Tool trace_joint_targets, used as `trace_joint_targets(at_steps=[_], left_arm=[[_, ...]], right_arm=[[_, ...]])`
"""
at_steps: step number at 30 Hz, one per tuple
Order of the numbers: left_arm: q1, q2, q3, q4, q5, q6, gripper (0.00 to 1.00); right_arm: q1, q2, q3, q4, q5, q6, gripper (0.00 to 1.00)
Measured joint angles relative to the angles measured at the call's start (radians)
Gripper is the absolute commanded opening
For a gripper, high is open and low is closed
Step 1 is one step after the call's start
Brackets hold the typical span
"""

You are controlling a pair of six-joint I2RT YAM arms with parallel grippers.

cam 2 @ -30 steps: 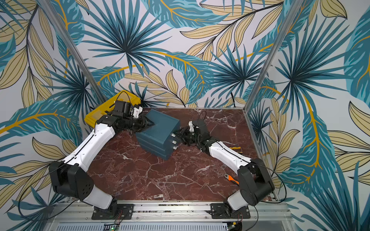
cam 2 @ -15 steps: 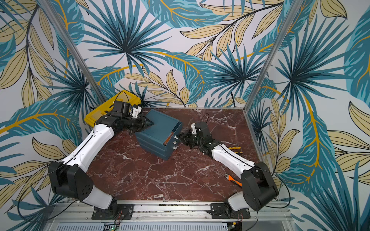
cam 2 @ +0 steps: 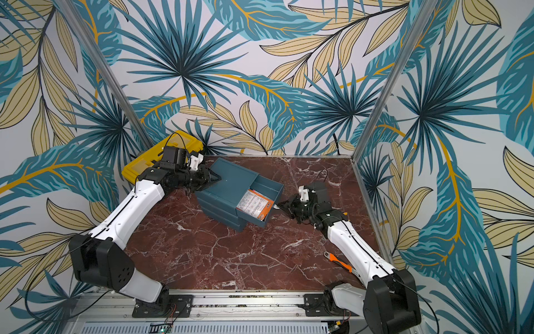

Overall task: Take the seed bags out of the drawer
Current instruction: Open the drawer in the storage box.

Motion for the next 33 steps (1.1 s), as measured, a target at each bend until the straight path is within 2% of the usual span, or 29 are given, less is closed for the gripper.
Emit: trace_joint_targets(at_steps=[12,17,18,20,25,29,33], left_arm=[[0.001,-0.017,-0.032,0.032,0.000,-0.005,0.33],[0.001,-0.018,-0.033,0.034,0.000,-0.013,0.33],[0.001,-0.018,-0.034,0.034,0.000,-0.014,0.33],[0.002,-0.018,-0.036,0.038,0.000,-0.016,0.33],[0.002,-0.022,-0.042,0.045,0.001,-0.021,0.33],[0.002,-0.022,-0.043,0.049,0.000,-0.021,0.33],[0.002,-0.022,-0.043,0.050,0.000,-0.022,0.33]], right_arm=[[-0.013,-0.001,0.001,-0.035,-0.027,-0.042,0.02],[-0.013,-0.001,0.015,-0.071,-0.026,-0.082,0.11],[-0.013,-0.001,0.020,-0.083,-0.026,-0.091,0.15],[-0.013,-0.001,0.029,-0.115,-0.018,-0.111,0.32],[-0.019,0.005,0.048,-0.203,0.005,-0.172,0.48],[-0.019,0.007,0.093,-0.302,0.046,-0.237,0.50],[-0.019,0.006,0.179,-0.460,0.149,-0.354,0.53]])
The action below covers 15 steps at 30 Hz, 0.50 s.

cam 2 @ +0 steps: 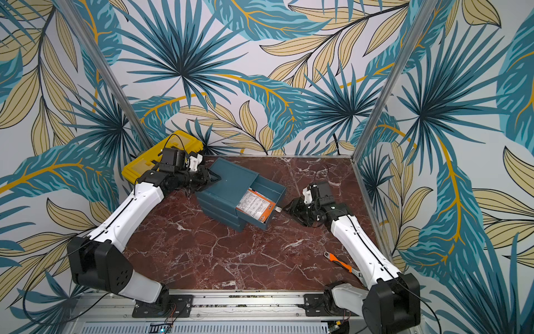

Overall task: Take the seed bags out of the drawer
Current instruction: Open the drawer in the storage box.

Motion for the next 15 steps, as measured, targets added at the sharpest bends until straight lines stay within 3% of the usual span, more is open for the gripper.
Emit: trace_joint_targets(at_steps=[7,15], left_arm=[[0.000,-0.001,0.000,0.000,0.000,0.001,0.33],[0.000,-0.001,-0.002,0.002,0.000,0.001,0.33]], right_arm=[[0.000,0.008,0.256,-0.229,0.126,-0.283,0.50],[0.012,0.140,0.532,-0.299,-0.025,-0.472,0.46]])
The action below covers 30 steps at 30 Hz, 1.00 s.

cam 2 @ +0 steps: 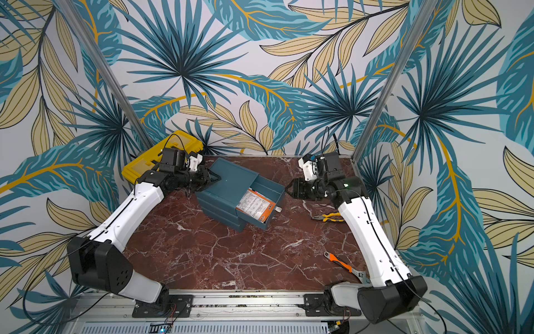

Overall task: Take the seed bags out of the drawer
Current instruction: Open the drawer in the storage box.

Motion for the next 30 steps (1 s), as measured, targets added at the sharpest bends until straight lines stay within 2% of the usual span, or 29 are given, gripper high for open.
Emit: trace_joint_targets(at_steps=[4,10,20,30], left_arm=[[0.000,-0.003,-0.009,0.013,0.001,0.000,0.33],[0.001,-0.008,-0.018,0.026,0.002,-0.001,0.33],[0.003,-0.016,-0.035,0.047,0.004,-0.012,0.33],[0.004,-0.019,-0.045,0.061,0.008,-0.020,0.33]], right_arm=[[0.030,0.112,0.094,-0.011,-0.061,-0.058,0.47],[0.059,0.211,0.121,-0.018,-0.045,-0.076,0.48],[0.135,0.277,0.211,-0.021,-0.046,-0.030,0.43],[0.168,0.378,0.211,-0.038,-0.027,-0.051,0.48]])
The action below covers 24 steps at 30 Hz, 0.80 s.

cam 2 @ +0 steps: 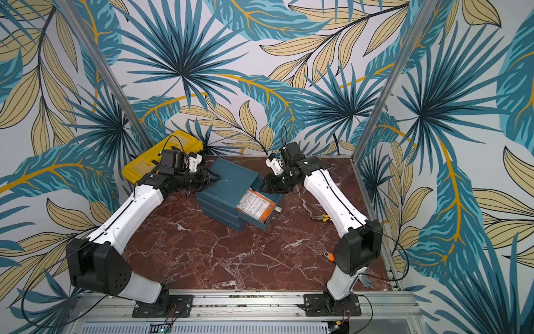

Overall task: Take the seed bags out of the drawer
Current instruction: Open the drawer in the storage box.

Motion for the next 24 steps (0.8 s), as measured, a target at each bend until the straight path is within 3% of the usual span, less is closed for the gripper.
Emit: trace_joint_targets(at_steps=[24], left_arm=[[0.002,0.006,0.000,0.008,0.011,0.000,0.33]], right_arm=[[0.024,0.111,0.037,0.019,0.039,-0.085,0.55]])
